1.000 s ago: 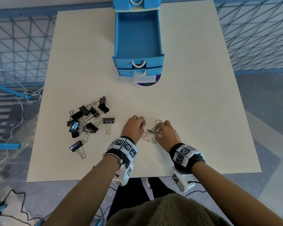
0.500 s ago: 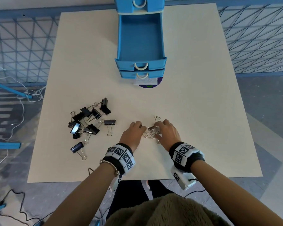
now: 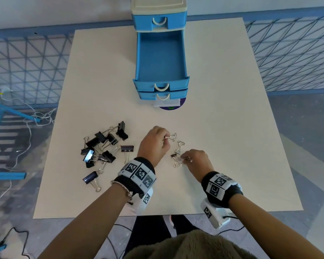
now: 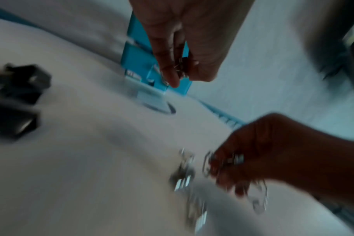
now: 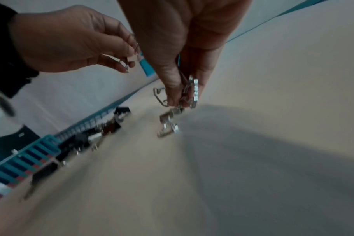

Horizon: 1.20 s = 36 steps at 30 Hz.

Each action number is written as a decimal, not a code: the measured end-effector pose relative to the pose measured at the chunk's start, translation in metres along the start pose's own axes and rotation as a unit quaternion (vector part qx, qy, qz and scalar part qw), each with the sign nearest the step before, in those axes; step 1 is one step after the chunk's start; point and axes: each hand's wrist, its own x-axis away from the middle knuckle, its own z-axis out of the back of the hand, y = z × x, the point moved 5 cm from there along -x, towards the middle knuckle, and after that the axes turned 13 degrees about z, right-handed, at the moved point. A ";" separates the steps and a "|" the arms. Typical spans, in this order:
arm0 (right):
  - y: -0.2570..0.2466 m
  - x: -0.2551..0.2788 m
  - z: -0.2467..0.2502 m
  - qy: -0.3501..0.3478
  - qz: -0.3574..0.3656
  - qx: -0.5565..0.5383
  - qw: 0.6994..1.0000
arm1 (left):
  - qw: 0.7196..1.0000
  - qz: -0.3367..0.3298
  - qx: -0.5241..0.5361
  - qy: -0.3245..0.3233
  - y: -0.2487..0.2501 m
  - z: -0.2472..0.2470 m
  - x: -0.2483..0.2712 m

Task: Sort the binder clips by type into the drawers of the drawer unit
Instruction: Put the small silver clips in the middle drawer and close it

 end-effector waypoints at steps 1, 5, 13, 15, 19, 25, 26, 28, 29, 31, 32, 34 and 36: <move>-0.003 -0.001 0.007 0.010 0.003 -0.012 1.000 | 0.999 -0.013 0.014 0.030 0.011 0.013 -0.009; -0.032 -0.017 0.060 0.107 0.045 -0.075 0.990 | 0.991 -0.030 0.045 0.125 0.049 0.062 -0.052; -0.116 -0.121 0.172 0.220 0.142 -0.060 0.963 | 0.992 0.037 0.004 0.121 0.071 0.100 -0.141; -0.126 -0.143 0.181 0.207 0.133 -0.049 0.968 | 0.993 0.056 0.009 0.105 0.068 0.097 -0.141; -0.128 -0.165 0.174 0.123 0.146 -0.034 0.981 | 0.992 0.026 0.067 0.100 0.048 0.085 -0.113; -0.091 -0.123 0.164 0.244 0.220 -0.073 0.942 | 0.994 -0.103 0.015 0.039 0.014 0.019 -0.044; -0.082 -0.111 0.157 0.248 0.234 -0.060 0.938 | 0.993 -0.115 -0.010 0.007 0.009 0.004 -0.032; -0.065 -0.086 0.138 0.221 0.242 -0.014 0.945 | 0.986 -0.143 -0.067 -0.056 -0.001 -0.022 -0.008; -0.059 -0.075 0.127 0.189 0.246 0.019 0.951 | 0.980 -0.155 -0.096 -0.081 -0.005 -0.033 0.002; -0.048 -0.058 0.098 0.089 0.242 0.086 0.962 | 0.969 -0.172 -0.132 -0.122 -0.012 -0.050 0.019; -0.042 -0.051 0.083 0.030 0.233 0.116 0.965 | 0.965 -0.177 -0.138 -0.137 -0.014 -0.057 0.025; -0.030 -0.042 0.054 -0.078 0.214 0.161 0.960 | 0.955 -0.182 -0.169 -0.161 -0.016 -0.066 0.036; -0.020 -0.036 0.030 -0.155 0.208 0.199 0.945 | 0.946 -0.175 -0.215 -0.166 -0.017 -0.072 0.041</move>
